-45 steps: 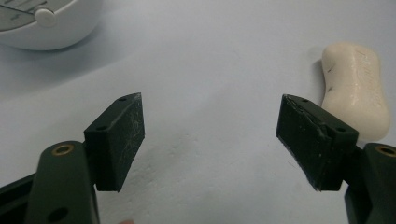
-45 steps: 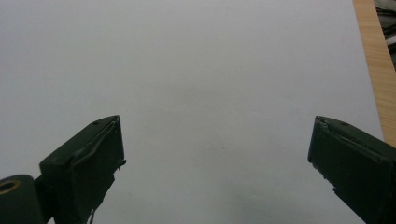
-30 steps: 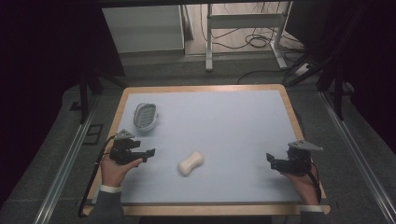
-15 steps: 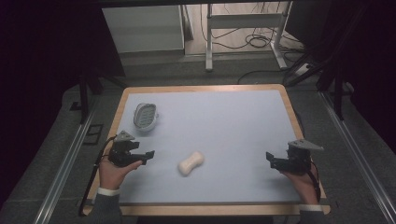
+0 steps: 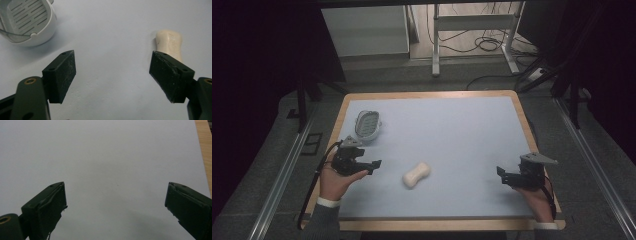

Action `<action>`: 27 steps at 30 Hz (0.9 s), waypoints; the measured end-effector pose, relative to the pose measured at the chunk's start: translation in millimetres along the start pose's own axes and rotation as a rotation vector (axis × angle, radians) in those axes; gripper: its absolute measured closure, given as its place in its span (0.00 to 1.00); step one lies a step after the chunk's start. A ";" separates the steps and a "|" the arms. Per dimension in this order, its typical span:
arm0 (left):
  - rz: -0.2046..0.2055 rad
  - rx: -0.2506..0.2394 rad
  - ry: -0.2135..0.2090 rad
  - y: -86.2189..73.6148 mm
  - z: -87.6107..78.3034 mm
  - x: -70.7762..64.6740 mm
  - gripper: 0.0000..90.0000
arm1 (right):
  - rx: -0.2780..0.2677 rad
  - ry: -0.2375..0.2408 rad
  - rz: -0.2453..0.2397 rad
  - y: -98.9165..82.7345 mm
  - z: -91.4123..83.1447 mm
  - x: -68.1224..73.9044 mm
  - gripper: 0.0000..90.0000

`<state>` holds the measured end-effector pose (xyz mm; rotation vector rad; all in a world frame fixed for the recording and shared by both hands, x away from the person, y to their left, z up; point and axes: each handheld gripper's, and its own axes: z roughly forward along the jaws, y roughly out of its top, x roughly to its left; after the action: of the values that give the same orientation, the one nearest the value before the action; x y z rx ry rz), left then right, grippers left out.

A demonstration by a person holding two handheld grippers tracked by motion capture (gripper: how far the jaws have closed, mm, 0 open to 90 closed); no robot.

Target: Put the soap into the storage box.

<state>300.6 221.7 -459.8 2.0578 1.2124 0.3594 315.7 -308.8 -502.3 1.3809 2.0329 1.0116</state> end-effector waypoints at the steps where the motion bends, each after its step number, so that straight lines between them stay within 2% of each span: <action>1: 0.006 0.004 0.000 1.8 -1.4 -1.2 0.24 | 0.000 0.000 0.000 0.0 0.0 0.0 0.04; 7: 0.013 0.016 -0.018 7.5 -9.9 -8.1 0.24 | -0.004 -0.007 -0.002 -1.7 -3.6 0.7 0.04; 10: 0.033 0.027 -0.017 10.9 -11.5 -12.1 0.23 | -0.005 -0.013 0.001 -2.4 -4.8 0.2 0.05; 19: 0.093 0.080 -0.041 20.6 2.1 -29.7 0.22 | -0.003 -0.014 0.000 -3.3 -5.5 -1.5 0.05; 22: 0.118 0.070 -0.040 23.6 2.6 -36.8 0.23 | 0.002 -0.018 -0.003 -3.6 -5.3 -1.2 0.05; 27: 0.145 0.084 -0.051 28.1 5.8 -47.7 0.22 | -0.001 -0.015 -0.006 -3.2 -5.5 -0.7 0.05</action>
<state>297.2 170.2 -438.9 2.2206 1.0674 0.3265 310.1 -311.8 -501.5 1.3767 2.0246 0.9960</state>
